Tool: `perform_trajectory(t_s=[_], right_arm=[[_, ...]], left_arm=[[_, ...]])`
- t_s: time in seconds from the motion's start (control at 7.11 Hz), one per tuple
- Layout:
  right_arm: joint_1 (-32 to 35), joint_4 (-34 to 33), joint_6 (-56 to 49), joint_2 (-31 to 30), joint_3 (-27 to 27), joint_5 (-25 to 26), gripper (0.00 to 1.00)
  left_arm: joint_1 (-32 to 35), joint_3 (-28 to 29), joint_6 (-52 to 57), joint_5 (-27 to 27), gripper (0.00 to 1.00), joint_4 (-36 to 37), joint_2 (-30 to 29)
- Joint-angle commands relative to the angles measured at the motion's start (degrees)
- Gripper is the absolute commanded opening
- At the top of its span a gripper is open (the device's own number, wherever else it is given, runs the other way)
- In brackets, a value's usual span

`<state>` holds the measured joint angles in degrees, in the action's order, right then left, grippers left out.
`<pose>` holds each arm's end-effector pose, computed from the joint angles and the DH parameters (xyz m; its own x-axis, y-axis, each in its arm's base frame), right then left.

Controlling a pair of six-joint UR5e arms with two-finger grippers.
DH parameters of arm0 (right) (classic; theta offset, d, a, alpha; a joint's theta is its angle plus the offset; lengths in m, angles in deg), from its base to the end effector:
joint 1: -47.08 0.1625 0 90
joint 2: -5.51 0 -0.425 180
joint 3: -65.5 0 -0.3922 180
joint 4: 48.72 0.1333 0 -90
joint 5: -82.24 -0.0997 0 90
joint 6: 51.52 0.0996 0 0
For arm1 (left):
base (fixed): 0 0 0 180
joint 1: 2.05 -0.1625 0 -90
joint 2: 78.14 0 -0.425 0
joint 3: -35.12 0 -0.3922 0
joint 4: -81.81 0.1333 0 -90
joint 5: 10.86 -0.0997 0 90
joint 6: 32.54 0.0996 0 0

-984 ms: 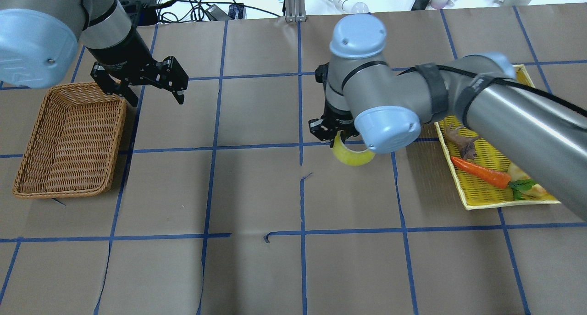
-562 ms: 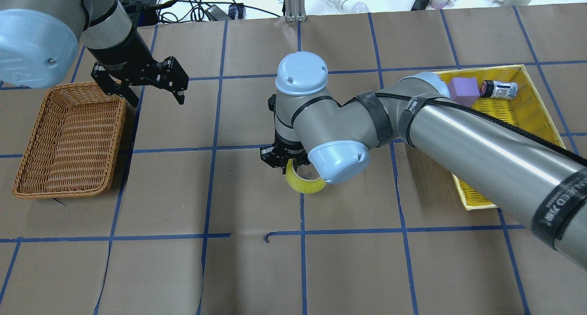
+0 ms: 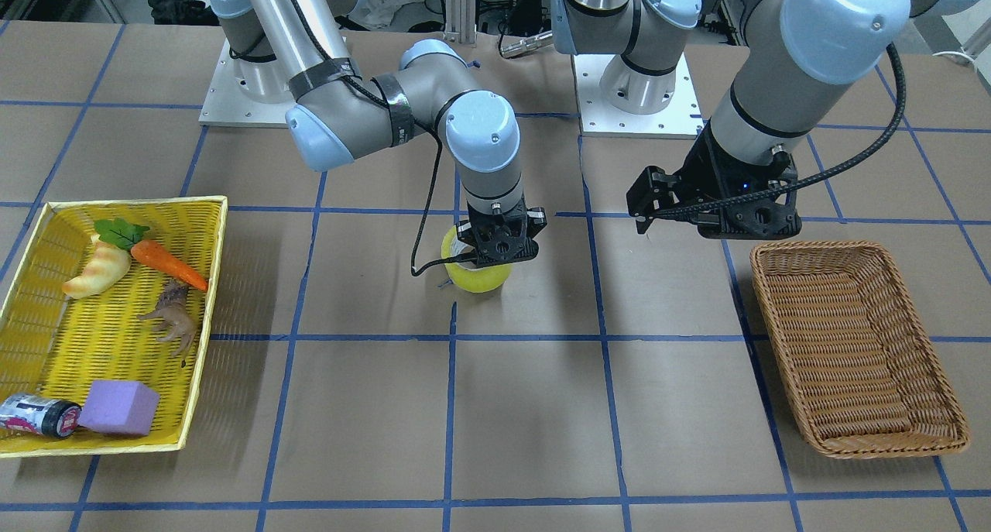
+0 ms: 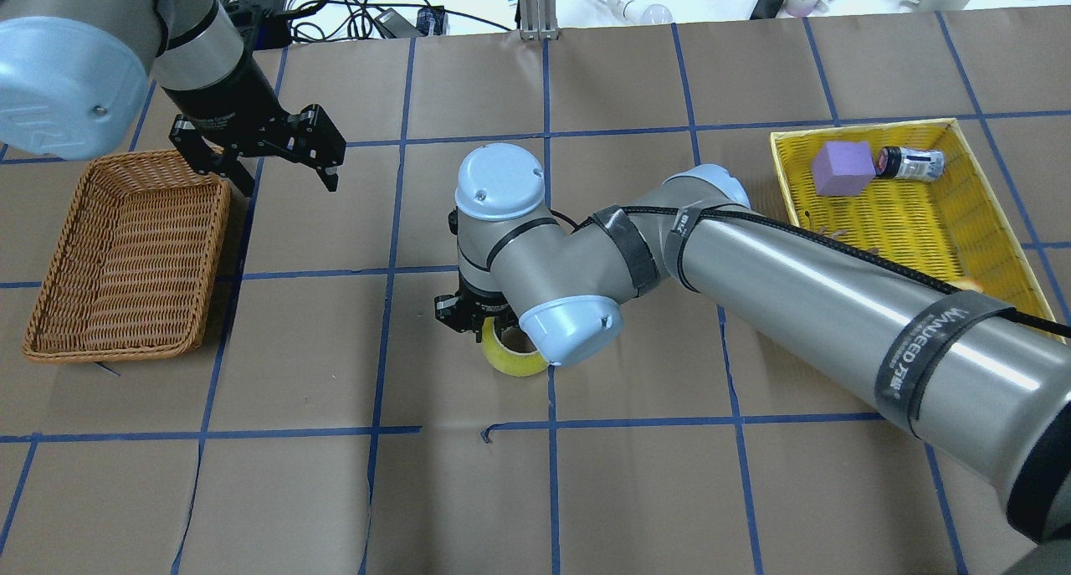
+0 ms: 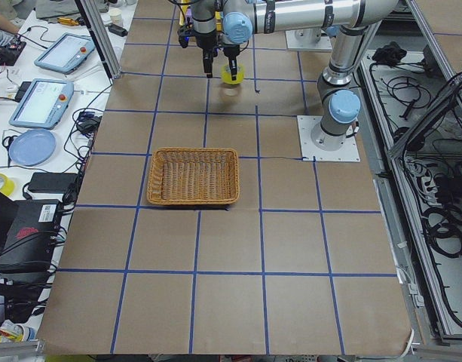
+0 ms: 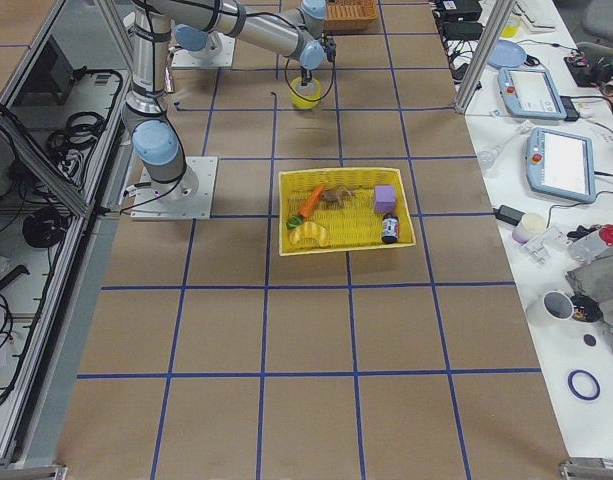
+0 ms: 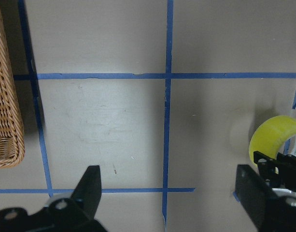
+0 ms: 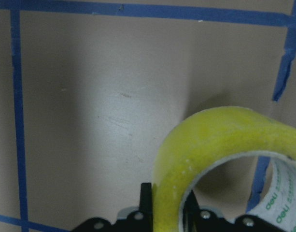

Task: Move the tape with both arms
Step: 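Set the tape roll down on the table and open the right gripper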

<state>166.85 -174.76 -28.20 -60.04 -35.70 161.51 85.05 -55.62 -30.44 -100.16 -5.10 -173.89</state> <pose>0.4272 -0.4411 0.2236 -0.9792 -0.1054 -0.1737 -0.1186 0.9907 0.0675 -0.1077 -0.5320 0.4357 -0.9998 -0.0147 0.0144 -0.0139 0.9982 0.0588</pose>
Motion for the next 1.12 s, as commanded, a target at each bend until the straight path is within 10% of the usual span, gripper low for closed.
perform_trajectory(t_s=[0.0, 0.56, 0.98], right_arm=[[0.21, -2.89, 0.14, 0.77, -0.05, -1.13, 0.0], [0.12, -3.94, 0.67, -0.8, 1.43, -3.16, 1.0], [-5.91, 5.32, 0.15, -4.32, 4.61, 1.9, 1.0]], left_arm=[[0.0, 0.04, 0.0, 0.0, 1.0, 0.07, -0.05], [0.0, 0.04, 0.0, 0.09, 1.0, 0.07, -0.05], [1.13, 0.12, -1.83, 0.7, 1.0, -0.28, 0.39]])
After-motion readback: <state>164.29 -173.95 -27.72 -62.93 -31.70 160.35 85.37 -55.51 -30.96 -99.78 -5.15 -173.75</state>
